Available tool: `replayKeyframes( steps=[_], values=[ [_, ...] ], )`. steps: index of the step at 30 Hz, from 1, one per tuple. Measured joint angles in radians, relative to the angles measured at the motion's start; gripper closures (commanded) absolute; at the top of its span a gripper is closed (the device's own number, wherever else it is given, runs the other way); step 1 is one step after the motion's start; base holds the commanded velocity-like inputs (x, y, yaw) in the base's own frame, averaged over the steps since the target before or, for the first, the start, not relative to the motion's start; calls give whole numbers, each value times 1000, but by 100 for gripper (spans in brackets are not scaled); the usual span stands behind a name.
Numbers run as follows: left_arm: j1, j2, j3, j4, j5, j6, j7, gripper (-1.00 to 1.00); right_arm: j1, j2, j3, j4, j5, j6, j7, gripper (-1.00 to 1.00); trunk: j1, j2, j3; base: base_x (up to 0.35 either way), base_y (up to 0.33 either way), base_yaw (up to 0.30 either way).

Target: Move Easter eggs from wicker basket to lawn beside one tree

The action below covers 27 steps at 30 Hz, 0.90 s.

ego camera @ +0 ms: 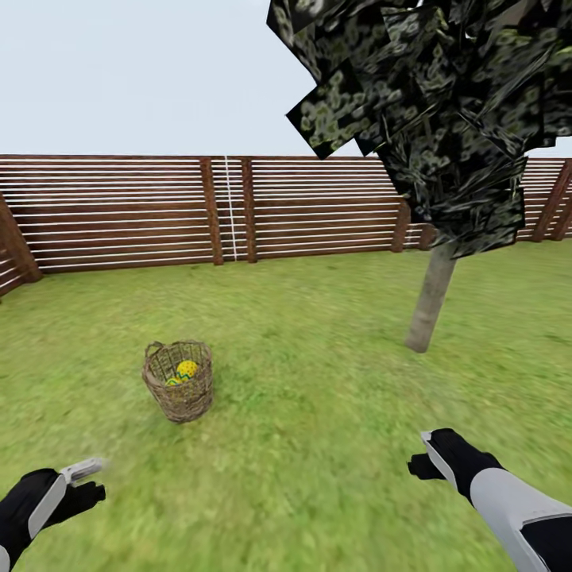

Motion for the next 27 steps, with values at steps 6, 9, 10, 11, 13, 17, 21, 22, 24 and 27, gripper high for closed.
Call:
replayKeyframes(
  steps=[6, 9, 10, 11, 13, 17, 21, 22, 24, 27],
  values=[
    [0, 63, -3, 8, -4, 1, -18, -100, 0, 0, 0, 3, 0, 1, 0, -100, 0, 0, 0, 257, 263, 0],
    [0, 73, -5, 8, -1, 0, -39, -100, 0, 0, 0, 4, 0, 1, 1, -100, 0, 0, 0, 258, 260, 0],
    [0, 72, -7, 7, 0, 0, -43, -100, 0, 0, 0, 4, 0, 1, 1, -100, 0, 0, 0, 260, 257, 0],
    [0, 69, -8, 5, 0, 0, -46, -100, 0, 0, 0, 4, 0, 1, 1, -100, 0, 0, 0, 261, 256, 0],
    [0, 59, -10, 3, 0, 1, -49, -100, 0, 0, 0, 4, 0, 1, 1, -100, 0, 0, 0, 262, 254, 0],
    [0, 53, -11, 1, 0, 1, -51, -100, 0, 0, 0, 4, 0, 1, 1, -100, 0, 0, 0, 264, 244, -53],
    [0, 45, -11, 0, -1, -1, -51, -100, 0, -1, 26, 4, 0, 2, 3, -100, 0, 0, 0, 265, 237, -261],
    [0, 44, -11, 0, 0, -1, -51, -100, 0, 0, 37, 4, 0, 2, 3, -100, 0, 0, 0, 265, 237, -294],
    [0, 44, -11, 1, 0, -1, -51, -100, 0, -1, 56, 4, 0, 1, 3, -100, 0, 0, 0, 265, 237, -297],
    [0, 44, -11, 4, -1, -1, -51, -100, 0, -1, 60, 4, -1, 0, 3, -100, 0, 0, 0, 265, 237, -263]
  ],
)
